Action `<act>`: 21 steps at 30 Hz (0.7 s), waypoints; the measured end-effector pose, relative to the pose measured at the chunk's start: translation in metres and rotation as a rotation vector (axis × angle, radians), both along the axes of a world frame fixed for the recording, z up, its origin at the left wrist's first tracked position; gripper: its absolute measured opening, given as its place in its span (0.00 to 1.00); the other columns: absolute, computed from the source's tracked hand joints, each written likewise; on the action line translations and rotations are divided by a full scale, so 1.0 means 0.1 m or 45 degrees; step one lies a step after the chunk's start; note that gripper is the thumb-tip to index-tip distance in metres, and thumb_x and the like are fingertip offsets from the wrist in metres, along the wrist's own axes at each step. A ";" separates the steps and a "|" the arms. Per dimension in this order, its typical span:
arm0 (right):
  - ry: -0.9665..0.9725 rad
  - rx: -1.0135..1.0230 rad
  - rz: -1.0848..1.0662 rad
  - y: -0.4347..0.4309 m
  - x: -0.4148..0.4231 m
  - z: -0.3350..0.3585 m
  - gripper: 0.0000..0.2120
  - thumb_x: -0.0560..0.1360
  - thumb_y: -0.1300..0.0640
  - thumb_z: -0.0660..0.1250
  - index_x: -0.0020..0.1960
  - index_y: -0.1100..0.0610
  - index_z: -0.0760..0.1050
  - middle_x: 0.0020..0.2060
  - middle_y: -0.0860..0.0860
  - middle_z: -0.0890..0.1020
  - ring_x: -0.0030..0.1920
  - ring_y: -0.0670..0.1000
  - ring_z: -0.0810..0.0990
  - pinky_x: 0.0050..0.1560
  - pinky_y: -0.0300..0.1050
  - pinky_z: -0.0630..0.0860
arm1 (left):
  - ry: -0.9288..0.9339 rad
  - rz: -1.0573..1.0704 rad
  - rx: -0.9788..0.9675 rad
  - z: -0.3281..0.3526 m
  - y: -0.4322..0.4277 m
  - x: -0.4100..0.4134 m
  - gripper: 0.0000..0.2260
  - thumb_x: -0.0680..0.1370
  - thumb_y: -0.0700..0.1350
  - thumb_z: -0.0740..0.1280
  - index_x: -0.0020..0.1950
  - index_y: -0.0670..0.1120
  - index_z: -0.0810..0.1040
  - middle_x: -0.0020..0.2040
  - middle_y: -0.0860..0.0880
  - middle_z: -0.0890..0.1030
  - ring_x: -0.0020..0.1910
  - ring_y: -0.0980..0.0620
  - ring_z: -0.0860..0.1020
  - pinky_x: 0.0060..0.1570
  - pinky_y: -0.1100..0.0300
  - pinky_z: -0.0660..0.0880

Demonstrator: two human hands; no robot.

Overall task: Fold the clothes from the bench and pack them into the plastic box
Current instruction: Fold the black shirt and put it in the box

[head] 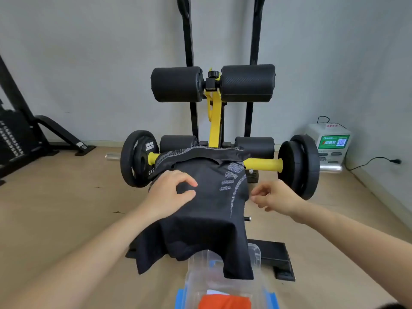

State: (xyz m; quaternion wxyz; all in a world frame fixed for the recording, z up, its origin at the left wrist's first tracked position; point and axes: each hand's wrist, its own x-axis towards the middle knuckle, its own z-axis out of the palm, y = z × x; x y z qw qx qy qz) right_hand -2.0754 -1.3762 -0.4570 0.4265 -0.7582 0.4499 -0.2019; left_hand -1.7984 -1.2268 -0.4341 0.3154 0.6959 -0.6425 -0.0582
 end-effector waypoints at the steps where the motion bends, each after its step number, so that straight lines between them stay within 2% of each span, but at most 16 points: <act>1: 0.011 0.123 0.001 0.09 -0.03 -0.07 0.06 0.74 0.59 0.73 0.50 0.58 0.79 0.39 0.51 0.81 0.37 0.49 0.79 0.40 0.45 0.78 | -0.048 -0.079 -0.011 -0.03 0.02 -0.14 0.08 0.75 0.49 0.72 0.53 0.58 0.82 0.55 0.62 0.80 0.59 0.59 0.73 0.59 0.59 0.69; 4: 0.018 0.466 -0.033 0.35 -0.10 -0.29 0.11 0.74 0.58 0.72 0.54 0.57 0.75 0.47 0.55 0.81 0.45 0.53 0.80 0.45 0.49 0.80 | -0.098 -0.263 0.009 -0.20 0.03 -0.43 0.13 0.75 0.53 0.72 0.60 0.59 0.81 0.62 0.61 0.78 0.66 0.60 0.69 0.66 0.60 0.66; 7: -0.010 0.790 0.038 0.57 -0.13 -0.53 0.06 0.76 0.57 0.70 0.50 0.55 0.74 0.43 0.53 0.78 0.43 0.52 0.75 0.46 0.48 0.73 | -0.250 -0.335 0.093 -0.32 0.04 -0.57 0.18 0.77 0.58 0.69 0.67 0.62 0.77 0.70 0.62 0.72 0.71 0.60 0.63 0.68 0.57 0.62; 9: -0.101 0.931 0.106 0.68 -0.13 -0.70 0.09 0.76 0.57 0.70 0.53 0.56 0.73 0.41 0.52 0.77 0.39 0.50 0.74 0.43 0.45 0.71 | -0.360 -0.320 0.088 -0.38 0.05 -0.60 0.19 0.78 0.59 0.68 0.69 0.62 0.75 0.71 0.62 0.70 0.72 0.58 0.63 0.68 0.54 0.63; 11: -0.153 0.905 0.139 0.73 -0.16 -0.78 0.11 0.76 0.59 0.70 0.57 0.59 0.76 0.42 0.52 0.81 0.40 0.50 0.77 0.47 0.46 0.74 | -0.391 -0.297 0.069 -0.40 0.06 -0.61 0.19 0.78 0.58 0.68 0.69 0.62 0.75 0.72 0.62 0.70 0.73 0.57 0.63 0.69 0.53 0.63; 13: -0.176 0.856 0.104 0.74 -0.22 -0.77 0.14 0.74 0.61 0.71 0.58 0.64 0.77 0.46 0.54 0.83 0.46 0.53 0.80 0.53 0.50 0.76 | -0.404 -0.296 0.060 -0.42 0.07 -0.62 0.19 0.78 0.57 0.68 0.69 0.62 0.74 0.72 0.62 0.70 0.73 0.57 0.63 0.68 0.54 0.62; 14: -0.190 0.849 0.071 0.73 -0.26 -0.76 0.14 0.74 0.61 0.72 0.56 0.65 0.77 0.46 0.56 0.83 0.47 0.54 0.80 0.52 0.50 0.77 | -0.412 -0.298 0.063 -0.43 0.07 -0.62 0.19 0.79 0.57 0.68 0.70 0.62 0.74 0.73 0.62 0.70 0.74 0.57 0.63 0.68 0.55 0.61; 17: -0.230 0.818 0.022 0.73 -0.42 -0.63 0.03 0.77 0.62 0.69 0.47 0.60 0.76 0.39 0.55 0.80 0.39 0.51 0.79 0.36 0.41 0.77 | -0.455 -0.304 0.073 -0.46 0.09 -0.61 0.21 0.78 0.57 0.68 0.72 0.62 0.72 0.74 0.61 0.68 0.75 0.56 0.61 0.68 0.56 0.59; 19: -0.256 0.781 0.012 0.73 -0.54 -0.50 0.03 0.77 0.65 0.68 0.47 0.59 0.75 0.32 0.50 0.80 0.32 0.47 0.79 0.31 0.39 0.76 | -0.488 -0.301 0.063 -0.49 0.10 -0.60 0.23 0.78 0.58 0.66 0.73 0.62 0.71 0.74 0.60 0.68 0.75 0.55 0.62 0.67 0.58 0.59; 21: -0.274 0.716 0.003 0.75 -0.64 -0.36 0.05 0.77 0.67 0.68 0.50 0.60 0.75 0.30 0.48 0.79 0.29 0.44 0.78 0.28 0.37 0.74 | -0.520 -0.287 0.036 -0.52 0.11 -0.62 0.24 0.76 0.60 0.64 0.72 0.60 0.72 0.73 0.59 0.70 0.74 0.53 0.64 0.66 0.59 0.59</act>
